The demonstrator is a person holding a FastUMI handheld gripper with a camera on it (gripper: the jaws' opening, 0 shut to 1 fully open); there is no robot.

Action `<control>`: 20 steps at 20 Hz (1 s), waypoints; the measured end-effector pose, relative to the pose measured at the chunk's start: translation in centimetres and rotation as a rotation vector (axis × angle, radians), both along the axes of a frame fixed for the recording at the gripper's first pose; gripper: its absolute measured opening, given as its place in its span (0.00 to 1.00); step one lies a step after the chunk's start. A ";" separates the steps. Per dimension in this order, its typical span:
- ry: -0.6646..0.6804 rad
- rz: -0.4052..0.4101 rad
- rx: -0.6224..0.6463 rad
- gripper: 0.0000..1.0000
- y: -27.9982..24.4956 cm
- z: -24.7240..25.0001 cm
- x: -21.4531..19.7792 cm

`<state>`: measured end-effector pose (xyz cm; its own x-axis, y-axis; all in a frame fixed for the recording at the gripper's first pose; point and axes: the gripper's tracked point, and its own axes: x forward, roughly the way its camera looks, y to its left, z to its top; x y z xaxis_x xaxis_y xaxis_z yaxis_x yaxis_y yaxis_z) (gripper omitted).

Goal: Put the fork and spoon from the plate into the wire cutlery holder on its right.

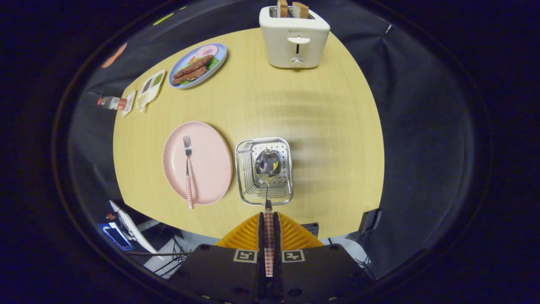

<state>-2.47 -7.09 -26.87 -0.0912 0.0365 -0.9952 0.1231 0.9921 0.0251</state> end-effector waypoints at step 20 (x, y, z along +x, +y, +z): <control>-0.227 -0.044 -0.033 0.65 2.1 0.0 6.2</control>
<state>3.76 -5.01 -26.82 0.1358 0.0026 -0.9907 0.1613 0.9866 0.0247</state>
